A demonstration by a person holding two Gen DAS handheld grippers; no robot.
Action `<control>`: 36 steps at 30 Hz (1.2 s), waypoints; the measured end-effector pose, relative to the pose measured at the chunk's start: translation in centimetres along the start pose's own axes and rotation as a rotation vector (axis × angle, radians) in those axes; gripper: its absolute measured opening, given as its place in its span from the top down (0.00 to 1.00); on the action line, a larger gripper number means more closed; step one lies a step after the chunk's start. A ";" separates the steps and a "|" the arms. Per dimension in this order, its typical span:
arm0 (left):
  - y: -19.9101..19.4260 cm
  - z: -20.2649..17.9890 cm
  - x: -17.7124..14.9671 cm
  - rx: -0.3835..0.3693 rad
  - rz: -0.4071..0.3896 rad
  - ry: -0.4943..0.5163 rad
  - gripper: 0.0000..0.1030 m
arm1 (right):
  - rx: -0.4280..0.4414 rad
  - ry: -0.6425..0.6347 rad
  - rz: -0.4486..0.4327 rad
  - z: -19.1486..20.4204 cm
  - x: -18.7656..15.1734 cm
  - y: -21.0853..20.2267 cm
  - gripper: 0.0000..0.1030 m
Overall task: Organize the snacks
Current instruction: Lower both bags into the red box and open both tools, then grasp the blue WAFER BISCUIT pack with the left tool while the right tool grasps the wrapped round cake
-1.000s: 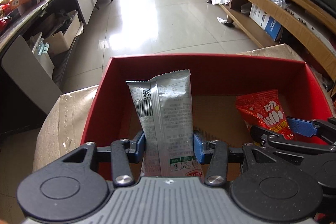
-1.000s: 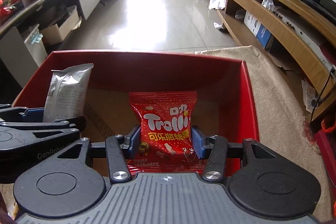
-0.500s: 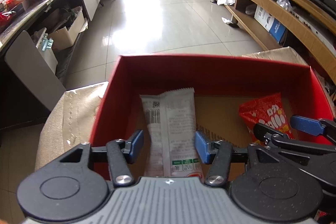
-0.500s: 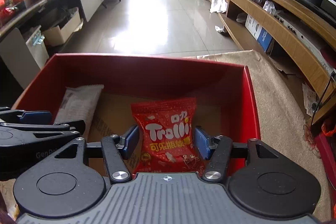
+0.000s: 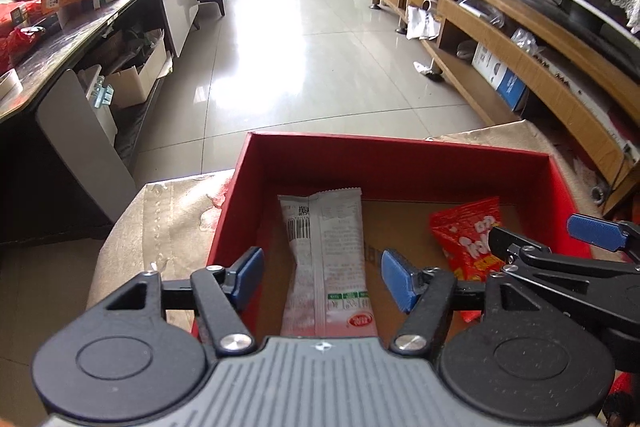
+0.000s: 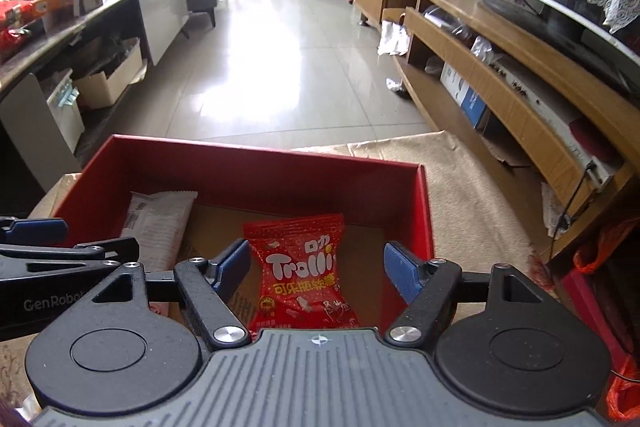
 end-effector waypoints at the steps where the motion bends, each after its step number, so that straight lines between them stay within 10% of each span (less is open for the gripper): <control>1: -0.4 0.1 -0.2 -0.007 0.000 -0.004 0.40 | -0.002 0.002 -0.006 0.0 0.0 -0.4 0.23; 36: -6.4 -0.6 -8.3 -0.092 0.047 0.045 0.35 | 0.005 0.001 -0.025 0.0 -5.7 -8.5 0.17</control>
Point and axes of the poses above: each gripper's, at about its wrist camera, not at the fingertips, and y roughly the way its jaws point, z to its left, x to its top, the point moved 4 cm from there along y, roughly the way its jaws point, and after that the axes turned 2 degrees about z, right-handed, at the moved point
